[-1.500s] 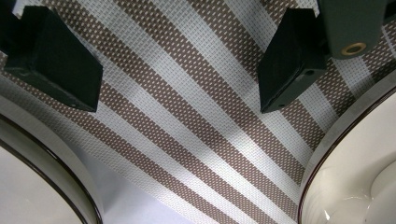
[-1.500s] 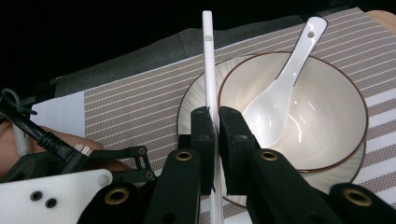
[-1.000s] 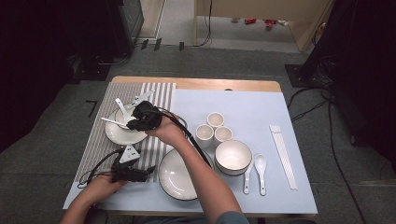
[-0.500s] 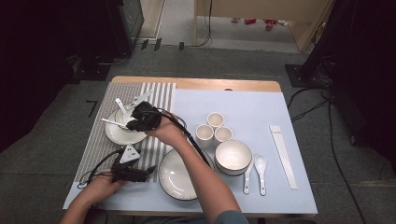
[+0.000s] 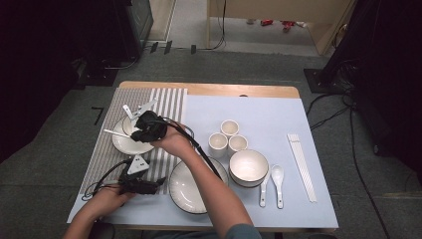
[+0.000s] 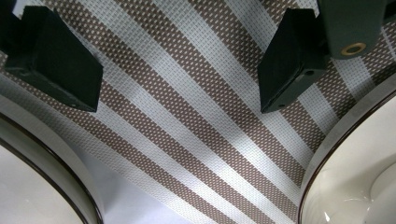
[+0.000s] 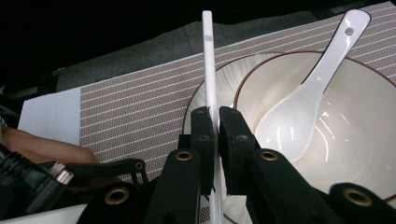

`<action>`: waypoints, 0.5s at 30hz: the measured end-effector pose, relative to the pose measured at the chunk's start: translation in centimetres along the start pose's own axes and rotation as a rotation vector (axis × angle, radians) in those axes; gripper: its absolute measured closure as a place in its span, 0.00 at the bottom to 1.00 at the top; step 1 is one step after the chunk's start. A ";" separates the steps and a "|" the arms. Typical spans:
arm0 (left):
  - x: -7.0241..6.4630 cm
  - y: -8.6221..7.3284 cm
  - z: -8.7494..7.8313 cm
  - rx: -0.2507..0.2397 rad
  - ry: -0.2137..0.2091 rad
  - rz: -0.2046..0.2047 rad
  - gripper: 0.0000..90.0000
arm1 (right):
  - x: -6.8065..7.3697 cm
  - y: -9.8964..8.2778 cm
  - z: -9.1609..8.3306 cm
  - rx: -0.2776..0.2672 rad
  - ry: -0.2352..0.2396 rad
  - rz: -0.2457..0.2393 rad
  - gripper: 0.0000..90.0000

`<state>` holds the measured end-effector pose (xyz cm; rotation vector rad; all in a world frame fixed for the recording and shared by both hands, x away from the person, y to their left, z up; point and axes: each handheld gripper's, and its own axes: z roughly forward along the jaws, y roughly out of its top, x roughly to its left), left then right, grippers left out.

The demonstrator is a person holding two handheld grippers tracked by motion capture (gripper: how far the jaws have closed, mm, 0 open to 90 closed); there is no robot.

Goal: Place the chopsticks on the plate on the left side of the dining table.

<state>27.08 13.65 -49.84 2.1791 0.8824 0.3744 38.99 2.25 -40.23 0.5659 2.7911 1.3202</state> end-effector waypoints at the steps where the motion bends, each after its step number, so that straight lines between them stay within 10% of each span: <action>1: 0.0 0.0 0.0 0.000 -0.001 0.000 0.16 | 0.0 0.0 0.1 -0.001 0.002 0.000 0.95; 15: -0.1 -0.1 -0.1 -0.001 -0.007 0.009 0.16 | -0.1 0.1 1.0 0.011 0.005 -0.010 0.95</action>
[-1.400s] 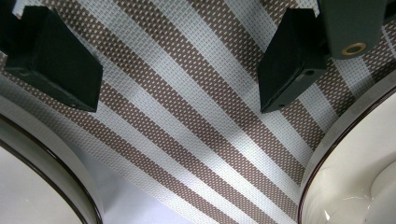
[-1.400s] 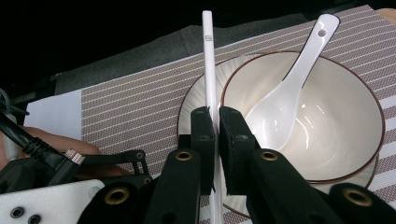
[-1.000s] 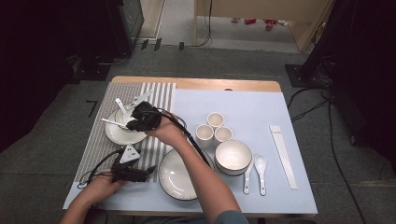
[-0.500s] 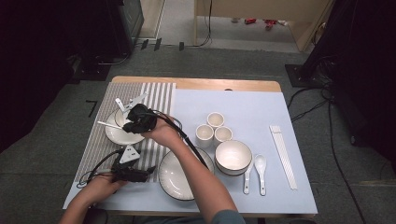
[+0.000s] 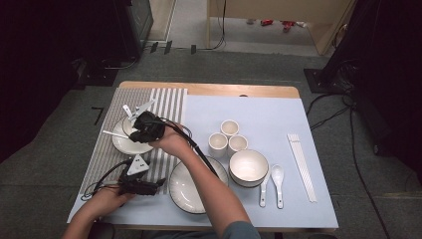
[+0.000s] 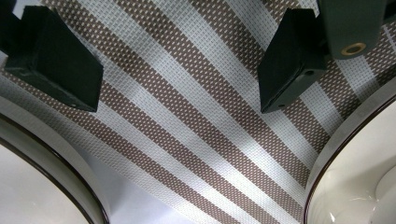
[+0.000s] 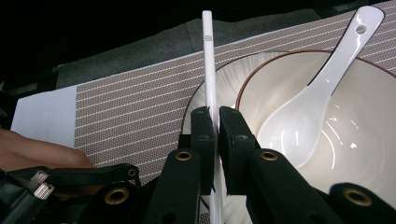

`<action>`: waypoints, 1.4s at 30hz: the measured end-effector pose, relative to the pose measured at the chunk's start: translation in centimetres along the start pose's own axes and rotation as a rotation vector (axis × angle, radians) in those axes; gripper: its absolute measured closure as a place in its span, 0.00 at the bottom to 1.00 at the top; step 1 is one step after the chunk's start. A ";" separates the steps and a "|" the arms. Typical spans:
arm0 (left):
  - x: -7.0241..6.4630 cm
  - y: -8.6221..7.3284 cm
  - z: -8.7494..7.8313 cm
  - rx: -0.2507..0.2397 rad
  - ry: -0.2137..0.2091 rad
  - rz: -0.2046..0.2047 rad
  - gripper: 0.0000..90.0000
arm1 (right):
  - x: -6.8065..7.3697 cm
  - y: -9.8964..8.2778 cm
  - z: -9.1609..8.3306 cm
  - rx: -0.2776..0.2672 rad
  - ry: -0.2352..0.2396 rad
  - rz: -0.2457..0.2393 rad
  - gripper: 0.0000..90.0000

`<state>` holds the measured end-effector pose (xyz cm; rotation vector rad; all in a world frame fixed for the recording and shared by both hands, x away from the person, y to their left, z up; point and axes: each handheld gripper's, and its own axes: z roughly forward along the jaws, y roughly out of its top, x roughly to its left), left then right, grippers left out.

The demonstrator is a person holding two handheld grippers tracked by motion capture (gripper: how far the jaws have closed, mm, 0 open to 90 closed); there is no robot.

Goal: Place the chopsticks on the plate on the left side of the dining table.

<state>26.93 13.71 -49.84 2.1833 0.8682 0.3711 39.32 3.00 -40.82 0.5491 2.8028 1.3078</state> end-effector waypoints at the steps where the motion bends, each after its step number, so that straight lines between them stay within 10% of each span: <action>1: 0.0 0.0 0.0 0.000 0.000 0.000 0.16 | 0.0 0.0 0.1 0.001 0.000 0.001 0.95; 42: -0.1 -0.1 -0.1 0.002 -0.008 0.005 0.16 | 0.3 -0.1 3.4 0.034 0.019 -0.027 0.95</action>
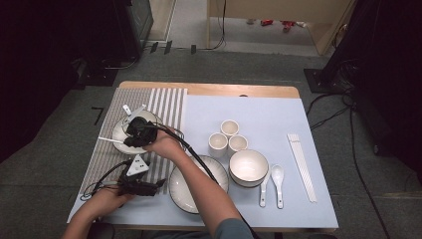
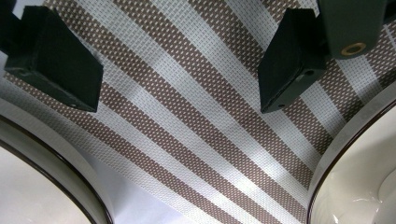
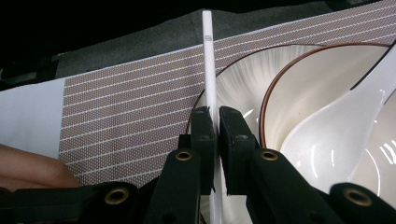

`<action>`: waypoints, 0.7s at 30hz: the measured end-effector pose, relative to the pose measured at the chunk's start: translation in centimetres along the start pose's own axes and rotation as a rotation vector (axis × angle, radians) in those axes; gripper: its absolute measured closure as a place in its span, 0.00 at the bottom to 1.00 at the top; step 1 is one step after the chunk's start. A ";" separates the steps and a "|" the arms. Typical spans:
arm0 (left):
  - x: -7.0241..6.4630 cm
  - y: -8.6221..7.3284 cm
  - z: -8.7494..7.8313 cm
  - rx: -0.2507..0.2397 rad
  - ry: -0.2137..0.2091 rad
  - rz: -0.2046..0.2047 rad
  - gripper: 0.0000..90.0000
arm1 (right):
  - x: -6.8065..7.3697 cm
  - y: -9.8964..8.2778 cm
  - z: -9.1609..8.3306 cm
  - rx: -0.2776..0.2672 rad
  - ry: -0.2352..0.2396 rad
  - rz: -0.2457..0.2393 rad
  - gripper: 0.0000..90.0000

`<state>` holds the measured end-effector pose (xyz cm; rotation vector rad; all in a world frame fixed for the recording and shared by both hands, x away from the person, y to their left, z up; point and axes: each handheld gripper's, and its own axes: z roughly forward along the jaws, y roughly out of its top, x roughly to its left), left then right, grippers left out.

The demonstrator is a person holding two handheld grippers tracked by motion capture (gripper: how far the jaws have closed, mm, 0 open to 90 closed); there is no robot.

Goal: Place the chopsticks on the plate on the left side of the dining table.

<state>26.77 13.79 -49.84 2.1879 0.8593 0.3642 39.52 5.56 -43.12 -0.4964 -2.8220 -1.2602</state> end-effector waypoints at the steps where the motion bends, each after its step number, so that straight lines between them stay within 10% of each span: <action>1: 0.0 0.0 0.0 0.000 0.000 0.000 0.16 | 0.0 0.0 0.0 0.001 0.001 0.000 0.95; 21: 0.0 0.0 0.0 0.003 -0.001 0.002 0.16 | -0.3 -0.4 1.1 0.014 -0.001 0.022 0.95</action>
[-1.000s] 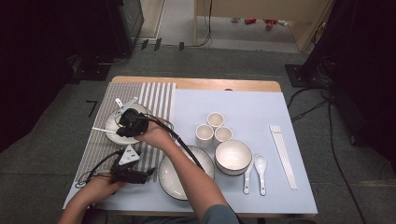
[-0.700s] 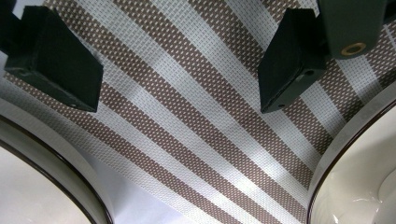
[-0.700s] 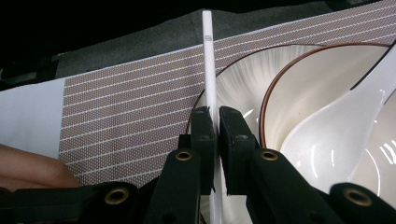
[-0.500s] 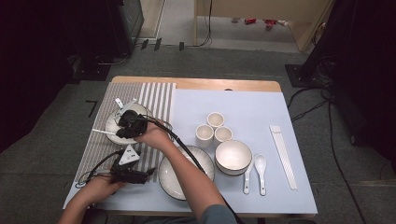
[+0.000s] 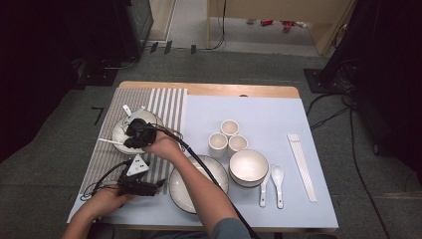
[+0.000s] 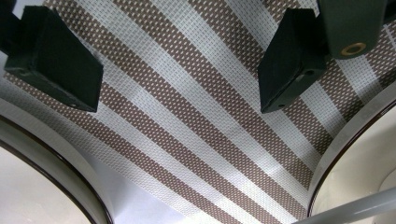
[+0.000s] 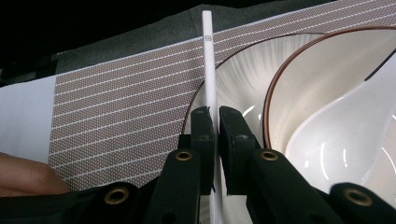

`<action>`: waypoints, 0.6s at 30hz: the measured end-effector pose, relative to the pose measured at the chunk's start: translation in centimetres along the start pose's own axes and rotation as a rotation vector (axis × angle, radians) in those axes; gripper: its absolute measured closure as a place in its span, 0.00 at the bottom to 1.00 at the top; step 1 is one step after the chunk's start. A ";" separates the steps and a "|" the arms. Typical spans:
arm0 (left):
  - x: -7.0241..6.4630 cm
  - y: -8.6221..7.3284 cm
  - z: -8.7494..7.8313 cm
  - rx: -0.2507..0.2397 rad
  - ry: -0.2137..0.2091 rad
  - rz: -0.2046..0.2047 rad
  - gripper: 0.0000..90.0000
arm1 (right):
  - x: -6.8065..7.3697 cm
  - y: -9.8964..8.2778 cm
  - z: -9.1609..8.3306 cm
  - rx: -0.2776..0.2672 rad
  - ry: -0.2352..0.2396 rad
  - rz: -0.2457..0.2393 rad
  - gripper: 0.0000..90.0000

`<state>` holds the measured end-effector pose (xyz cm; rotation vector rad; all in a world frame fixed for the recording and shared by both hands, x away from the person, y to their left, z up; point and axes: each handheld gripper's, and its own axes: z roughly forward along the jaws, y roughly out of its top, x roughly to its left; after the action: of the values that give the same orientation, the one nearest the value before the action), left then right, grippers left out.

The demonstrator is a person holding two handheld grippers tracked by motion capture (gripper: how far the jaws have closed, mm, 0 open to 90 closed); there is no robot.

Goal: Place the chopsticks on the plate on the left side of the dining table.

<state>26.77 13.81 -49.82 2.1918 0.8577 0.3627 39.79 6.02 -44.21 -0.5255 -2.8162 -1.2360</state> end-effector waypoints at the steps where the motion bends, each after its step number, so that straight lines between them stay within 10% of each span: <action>1: 0.0 0.0 0.0 0.000 0.000 0.000 0.16 | 0.0 0.0 0.0 0.002 0.000 0.004 0.95; 18: 0.0 0.0 0.0 -0.001 0.000 -0.003 0.16 | -0.2 -0.2 0.7 0.017 -0.002 0.007 0.95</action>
<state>26.76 13.79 -49.83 2.1894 0.8602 0.3623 40.00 6.38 -44.88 -0.5348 -2.8216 -1.2097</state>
